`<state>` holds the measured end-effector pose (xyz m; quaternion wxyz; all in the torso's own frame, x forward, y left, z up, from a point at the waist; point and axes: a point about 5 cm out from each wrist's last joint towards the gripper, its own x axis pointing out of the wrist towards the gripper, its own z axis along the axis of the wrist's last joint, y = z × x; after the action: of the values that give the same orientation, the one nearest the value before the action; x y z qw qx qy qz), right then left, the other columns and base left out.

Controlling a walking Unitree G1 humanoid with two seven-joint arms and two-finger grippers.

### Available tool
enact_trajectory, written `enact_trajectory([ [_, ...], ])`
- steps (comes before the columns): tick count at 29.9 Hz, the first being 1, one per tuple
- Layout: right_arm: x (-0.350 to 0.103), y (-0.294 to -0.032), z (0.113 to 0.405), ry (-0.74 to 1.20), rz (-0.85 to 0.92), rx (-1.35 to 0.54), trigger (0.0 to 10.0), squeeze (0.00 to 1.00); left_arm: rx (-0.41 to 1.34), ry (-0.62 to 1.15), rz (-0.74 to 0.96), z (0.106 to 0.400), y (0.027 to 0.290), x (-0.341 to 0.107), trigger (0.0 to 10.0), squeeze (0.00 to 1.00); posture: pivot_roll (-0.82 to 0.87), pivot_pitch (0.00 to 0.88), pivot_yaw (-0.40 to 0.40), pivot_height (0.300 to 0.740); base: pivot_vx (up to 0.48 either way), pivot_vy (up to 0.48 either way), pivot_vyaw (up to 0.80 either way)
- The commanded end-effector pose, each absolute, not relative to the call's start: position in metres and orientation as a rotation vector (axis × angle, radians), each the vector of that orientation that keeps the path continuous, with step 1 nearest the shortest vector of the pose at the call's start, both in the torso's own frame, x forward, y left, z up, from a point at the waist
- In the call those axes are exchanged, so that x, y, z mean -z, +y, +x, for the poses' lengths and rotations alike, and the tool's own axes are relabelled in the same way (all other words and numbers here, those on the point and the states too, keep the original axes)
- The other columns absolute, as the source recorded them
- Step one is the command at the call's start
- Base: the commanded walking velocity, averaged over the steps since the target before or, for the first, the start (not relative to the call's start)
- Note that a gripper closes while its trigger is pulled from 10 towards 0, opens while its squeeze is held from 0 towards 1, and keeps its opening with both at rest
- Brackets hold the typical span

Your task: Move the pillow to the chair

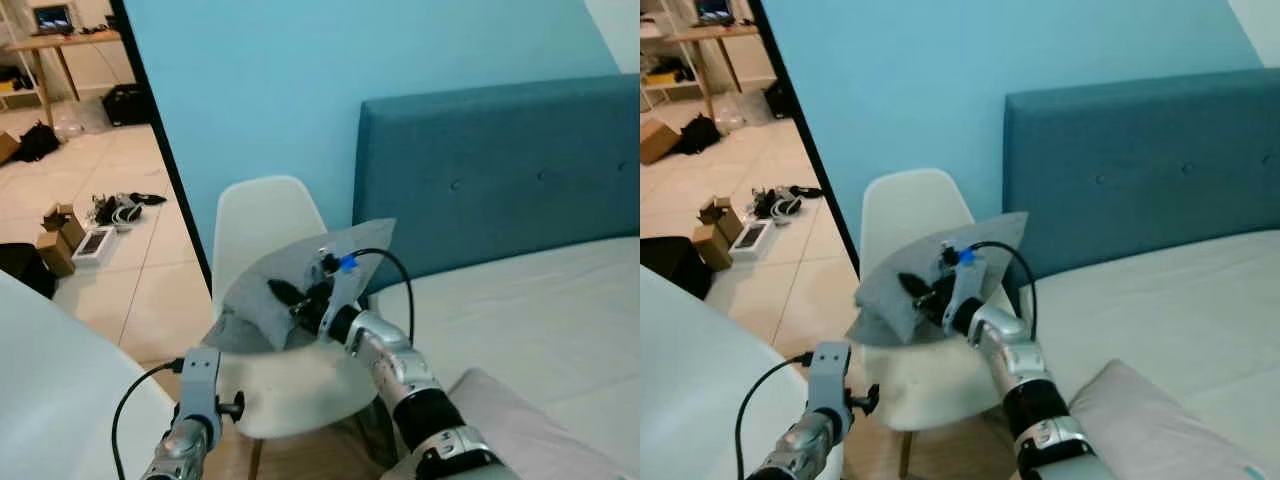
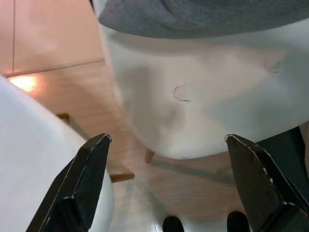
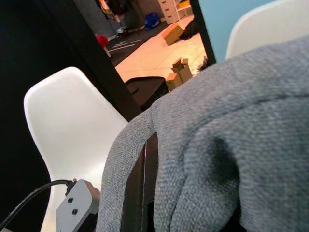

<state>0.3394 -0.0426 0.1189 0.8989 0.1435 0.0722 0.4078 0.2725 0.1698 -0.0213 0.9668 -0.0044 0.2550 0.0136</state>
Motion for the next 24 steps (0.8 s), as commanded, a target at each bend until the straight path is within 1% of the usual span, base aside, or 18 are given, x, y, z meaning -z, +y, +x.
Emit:
enact_trajectory([
  [1, -0.129, -0.036, 0.340, 0.104, 0.327, -0.874, 10.0, 0.00, -0.029, 0.494, -0.010, 0.275, 0.170, 0.018, 10.0, 0.00, -0.13, 0.000, 0.055, 0.681, 0.000, 0.000, 0.00],
  [5, -0.124, -0.037, 0.340, 0.126, 0.315, -0.857, 10.0, 0.00, -0.035, 0.480, -0.010, 0.278, 0.172, 0.015, 10.0, 0.00, -0.12, 0.001, 0.054, 0.671, 0.000, 0.000, 0.00],
  [7, -0.110, -0.038, 0.342, 0.204, 0.237, -0.782, 10.0, 0.00, -0.038, 0.461, -0.014, 0.282, 0.172, 0.011, 10.0, 0.00, -0.12, 0.007, 0.052, 0.656, 0.000, 0.000, 0.00],
  [9, -0.107, -0.039, 0.343, 0.221, 0.220, -0.763, 10.0, 0.00, -0.038, 0.459, -0.014, 0.283, 0.172, 0.011, 10.0, 0.00, -0.12, 0.007, 0.052, 0.651, 0.000, 0.000, 0.00],
  [11, -0.101, -0.040, 0.343, 0.254, 0.194, -0.726, 10.0, 0.00, -0.030, 0.441, -0.013, 0.284, 0.170, 0.009, 10.0, 0.00, -0.11, 0.030, 0.051, 0.641, 0.000, 0.000, 0.00],
  [20, -0.086, -0.041, 0.340, 0.338, 0.142, -0.691, 10.0, 0.00, -0.025, 0.424, -0.017, 0.281, 0.167, 0.010, 10.0, 0.00, -0.10, 0.051, 0.055, 0.616, 0.000, 0.000, 0.00],
  [22, -0.076, -0.041, 0.337, 0.397, 0.097, -0.676, 10.0, 0.00, -0.023, 0.430, -0.012, 0.278, 0.168, 0.012, 10.0, 0.00, -0.10, 0.064, 0.054, 0.601, 0.000, 0.000, 0.00],
  [24, -0.076, -0.041, 0.337, 0.397, 0.097, -0.676, 10.0, 0.00, -0.023, 0.430, -0.012, 0.278, 0.168, 0.012, 10.0, 0.00, -0.10, 0.064, 0.054, 0.601, 0.000, 0.000, 0.00],
])
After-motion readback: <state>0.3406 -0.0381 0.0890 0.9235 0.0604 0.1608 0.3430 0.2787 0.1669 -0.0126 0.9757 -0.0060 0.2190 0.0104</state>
